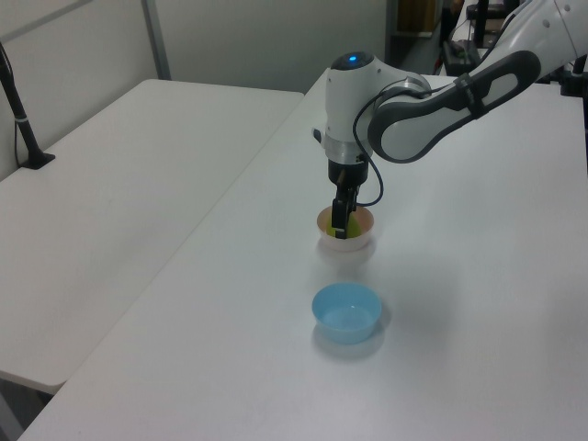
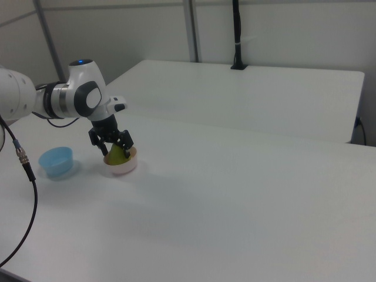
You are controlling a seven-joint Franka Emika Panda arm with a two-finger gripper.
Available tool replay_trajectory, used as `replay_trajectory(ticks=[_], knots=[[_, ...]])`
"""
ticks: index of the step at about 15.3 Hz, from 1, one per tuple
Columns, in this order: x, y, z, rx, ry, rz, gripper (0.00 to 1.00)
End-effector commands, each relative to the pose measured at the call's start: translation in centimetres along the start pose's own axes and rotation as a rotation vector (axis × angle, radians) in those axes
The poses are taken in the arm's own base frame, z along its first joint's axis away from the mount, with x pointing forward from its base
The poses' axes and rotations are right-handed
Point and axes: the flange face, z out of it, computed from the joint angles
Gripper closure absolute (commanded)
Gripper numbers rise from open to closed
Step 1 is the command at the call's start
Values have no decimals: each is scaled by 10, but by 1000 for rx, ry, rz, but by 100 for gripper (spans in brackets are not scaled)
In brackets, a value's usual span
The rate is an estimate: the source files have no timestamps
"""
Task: Pick up a pear from the bowl
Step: 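Close the gripper on the green pear inside the pink bowl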
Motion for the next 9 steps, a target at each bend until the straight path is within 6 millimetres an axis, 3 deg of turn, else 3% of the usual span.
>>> replay_trajectory(ticks=[1,5,7,9], knots=[[5,-11,8,-25,33,-3,6],[5,-10,11,-49,35,16,41],[6,-7,9,-43,36,27,64],[6,-5,7,-42,38,37,72]])
